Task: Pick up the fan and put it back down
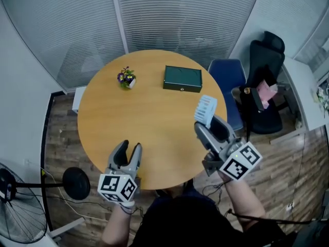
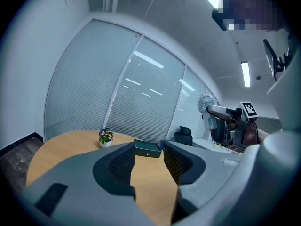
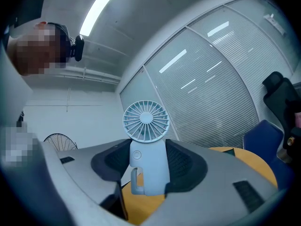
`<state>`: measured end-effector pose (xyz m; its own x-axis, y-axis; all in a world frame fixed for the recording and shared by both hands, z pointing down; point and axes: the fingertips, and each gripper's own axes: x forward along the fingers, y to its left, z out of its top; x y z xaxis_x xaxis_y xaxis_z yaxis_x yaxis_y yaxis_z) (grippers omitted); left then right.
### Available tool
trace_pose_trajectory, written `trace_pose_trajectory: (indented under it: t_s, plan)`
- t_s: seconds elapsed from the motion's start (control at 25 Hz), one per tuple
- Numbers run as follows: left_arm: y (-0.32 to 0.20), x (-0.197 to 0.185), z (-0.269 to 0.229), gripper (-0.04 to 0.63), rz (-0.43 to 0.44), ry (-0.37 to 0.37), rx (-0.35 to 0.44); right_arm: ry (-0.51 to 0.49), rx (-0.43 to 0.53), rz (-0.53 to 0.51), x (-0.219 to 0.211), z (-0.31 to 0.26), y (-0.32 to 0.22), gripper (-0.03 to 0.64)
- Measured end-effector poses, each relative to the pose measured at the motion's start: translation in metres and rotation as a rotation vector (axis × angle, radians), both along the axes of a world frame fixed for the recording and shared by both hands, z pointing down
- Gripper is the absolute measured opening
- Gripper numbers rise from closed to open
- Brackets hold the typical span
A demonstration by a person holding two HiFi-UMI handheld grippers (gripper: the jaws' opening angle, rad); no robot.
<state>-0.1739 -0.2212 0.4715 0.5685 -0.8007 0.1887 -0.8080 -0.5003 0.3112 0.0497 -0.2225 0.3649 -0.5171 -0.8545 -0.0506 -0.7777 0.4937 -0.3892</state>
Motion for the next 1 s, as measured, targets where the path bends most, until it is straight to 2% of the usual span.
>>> trace_pose_trajectory:
  t_s: [0.28,1.0]
  plan:
    - [0.005,0.01,0.006,0.184,0.001,-0.007,-0.02,-0.034,-0.009,-0.017,0.003,0.003,0.004,0.227]
    - [0.007,0.046,-0.007,0.179,-0.054,-0.025,-0.008,-0.084,0.016,-0.089,0.036,-0.009,-0.005,0.227]
